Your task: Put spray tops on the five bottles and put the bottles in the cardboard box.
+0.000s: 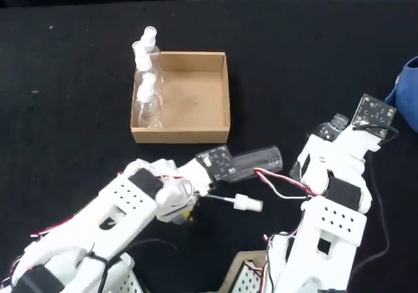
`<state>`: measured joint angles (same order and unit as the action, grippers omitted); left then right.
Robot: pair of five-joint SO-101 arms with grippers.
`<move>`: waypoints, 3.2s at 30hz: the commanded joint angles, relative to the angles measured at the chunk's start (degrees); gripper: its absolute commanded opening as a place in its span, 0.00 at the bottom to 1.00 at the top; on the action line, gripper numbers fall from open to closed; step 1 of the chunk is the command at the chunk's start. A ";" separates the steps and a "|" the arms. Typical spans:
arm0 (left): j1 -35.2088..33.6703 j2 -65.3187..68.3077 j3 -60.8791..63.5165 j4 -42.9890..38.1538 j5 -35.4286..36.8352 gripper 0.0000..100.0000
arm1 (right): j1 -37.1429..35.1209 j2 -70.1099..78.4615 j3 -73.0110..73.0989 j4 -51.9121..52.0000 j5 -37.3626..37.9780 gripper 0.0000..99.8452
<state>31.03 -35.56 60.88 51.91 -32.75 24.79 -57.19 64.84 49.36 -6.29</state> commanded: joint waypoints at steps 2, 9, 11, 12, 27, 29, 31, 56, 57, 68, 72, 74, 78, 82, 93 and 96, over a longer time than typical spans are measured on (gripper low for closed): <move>-2.07 0.18 0.22 -0.35 -2.29 0.16 | 0.88 -1.98 -0.22 -1.93 0.53 0.01; 0.84 0.26 1.80 -0.35 -1.93 0.16 | 0.88 -1.98 -0.22 -1.93 0.53 0.01; 2.51 0.26 1.89 -0.35 -1.76 0.16 | 0.88 -1.98 -0.22 -1.93 0.53 0.01; 3.30 0.26 1.89 -0.35 -0.70 0.16 | 0.88 -1.98 -0.22 -1.93 0.53 0.01; 5.05 0.18 -2.15 9.14 1.32 0.16 | 0.88 -1.89 1.45 -5.27 0.53 0.01; 5.05 0.35 -1.98 8.26 1.32 0.16 | 0.88 -1.89 1.71 -5.80 0.53 0.01; 4.79 0.70 -1.71 5.36 1.67 0.16 | 0.88 -1.89 1.63 -5.63 0.53 0.01; 4.35 1.32 -1.10 3.34 13.80 0.09 | 0.88 -1.98 1.63 -5.54 0.53 0.01; 4.35 2.02 -1.63 4.40 13.80 0.12 | 0.88 -1.98 1.63 -5.45 0.53 0.01; -1.54 16.88 -11.56 7.82 13.54 0.09 | 0.97 -1.98 1.63 -5.45 0.53 0.01; -1.54 16.70 -12.53 8.26 13.80 0.05 | 1.05 -1.98 1.63 -5.45 0.53 0.01; -1.63 16.09 -13.32 11.34 13.80 0.03 | 1.05 -1.98 1.63 -5.45 0.53 0.01; -3.30 12.75 -17.01 21.19 13.19 0.03 | 0.97 -1.98 1.63 -5.45 0.53 0.01; -9.63 7.82 -19.74 28.92 4.57 0.03 | 0.97 -1.98 1.71 -5.45 0.53 0.01; -46.73 5.01 -19.91 26.73 -11.08 0.03 | 0.88 -1.98 2.24 -5.63 0.53 0.01; -56.75 6.51 -19.03 19.43 -11.16 0.03 | 0.88 -1.98 2.24 -5.54 0.53 0.01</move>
<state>-15.74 -29.23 43.91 77.41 -43.30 24.97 -57.19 67.56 45.23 -6.29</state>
